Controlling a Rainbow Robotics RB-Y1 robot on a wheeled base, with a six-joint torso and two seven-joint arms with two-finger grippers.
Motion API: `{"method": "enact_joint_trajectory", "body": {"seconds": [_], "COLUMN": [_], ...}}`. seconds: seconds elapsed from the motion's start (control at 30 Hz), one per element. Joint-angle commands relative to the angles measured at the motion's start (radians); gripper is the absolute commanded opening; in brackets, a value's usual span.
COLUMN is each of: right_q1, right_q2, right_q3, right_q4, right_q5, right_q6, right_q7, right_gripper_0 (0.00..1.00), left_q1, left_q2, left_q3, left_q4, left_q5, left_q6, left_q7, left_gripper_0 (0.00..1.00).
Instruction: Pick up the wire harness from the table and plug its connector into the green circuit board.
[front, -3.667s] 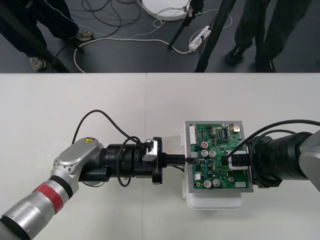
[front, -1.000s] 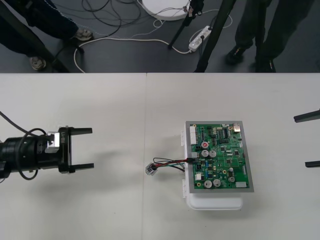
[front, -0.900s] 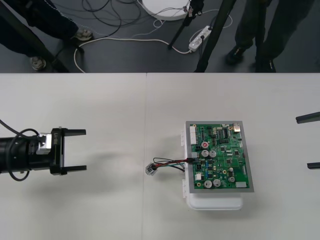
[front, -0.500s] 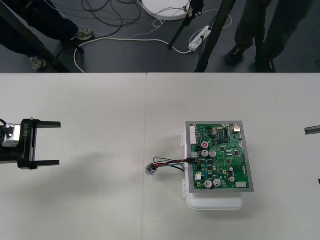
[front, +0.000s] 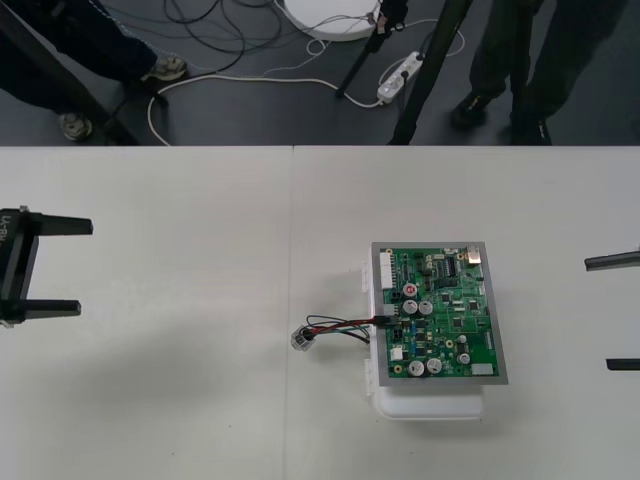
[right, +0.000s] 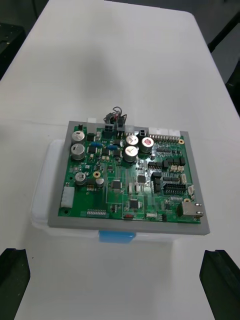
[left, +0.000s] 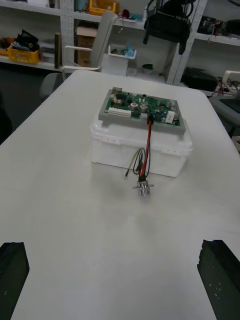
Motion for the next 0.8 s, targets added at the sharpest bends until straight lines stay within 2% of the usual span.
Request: {"method": "enact_joint_trajectory", "body": {"seconds": [0.03, 0.8], "right_q1": [-0.032, -0.034], "right_q2": [0.032, 0.032], "right_q3": [0.0, 0.0], "right_q4": [-0.033, -0.047], "right_q5": [0.006, -0.09], "right_q6": [0.01, 0.003], "right_q7": [-0.001, -0.018], "right_gripper_0": [1.0, 1.0], "left_q1": [0.023, 0.024], "left_q2": [0.09, 0.147], "left_q3": [0.034, 0.095], "left_q4": [-0.068, -0.203], "left_q5": [0.046, 0.131], "left_q6": [-0.049, -0.049], "left_q7": [0.041, 0.12], "left_gripper_0": [1.0, 1.0]}}
